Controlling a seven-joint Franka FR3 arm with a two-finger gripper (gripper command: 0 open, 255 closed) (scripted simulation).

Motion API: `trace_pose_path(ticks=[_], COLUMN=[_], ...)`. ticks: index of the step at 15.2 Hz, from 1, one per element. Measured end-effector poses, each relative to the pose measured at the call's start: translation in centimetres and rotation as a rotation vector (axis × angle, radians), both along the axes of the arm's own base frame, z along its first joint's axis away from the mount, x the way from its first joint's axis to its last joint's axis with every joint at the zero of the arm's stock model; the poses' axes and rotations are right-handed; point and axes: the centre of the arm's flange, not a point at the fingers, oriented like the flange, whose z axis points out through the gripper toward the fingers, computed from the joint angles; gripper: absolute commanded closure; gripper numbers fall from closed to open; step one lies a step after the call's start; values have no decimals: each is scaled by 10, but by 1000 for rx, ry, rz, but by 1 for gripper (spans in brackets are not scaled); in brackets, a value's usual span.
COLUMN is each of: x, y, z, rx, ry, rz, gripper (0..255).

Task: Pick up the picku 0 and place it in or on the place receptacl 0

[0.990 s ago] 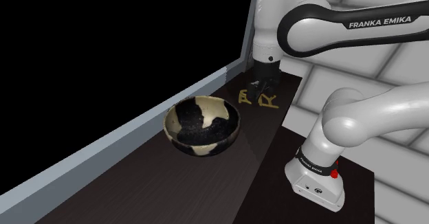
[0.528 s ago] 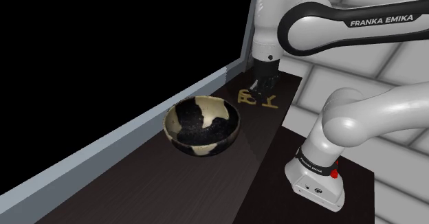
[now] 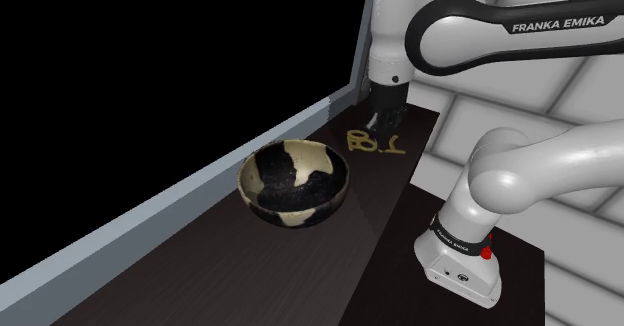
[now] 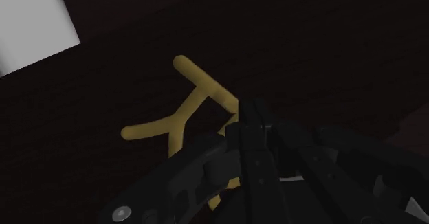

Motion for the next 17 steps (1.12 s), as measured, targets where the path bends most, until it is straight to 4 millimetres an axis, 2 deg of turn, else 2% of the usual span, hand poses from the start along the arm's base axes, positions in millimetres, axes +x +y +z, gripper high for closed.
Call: trace_pose_path(ticks=[1,3,6,8,10,12,17], x=[0,10,18,12,-3,-13,-13], y=[0,-18,-67,-105,-136,-146,-144], z=[0,4,16,19,21,18,-6], rx=[0,21,67,99,130,142,146], ry=[0,-13,-45,-68,-90,-98,-100], rz=[0,-171,-582,-879,-1172,-1290,-1331], gripper=[0,0,0,0,0,0,0])
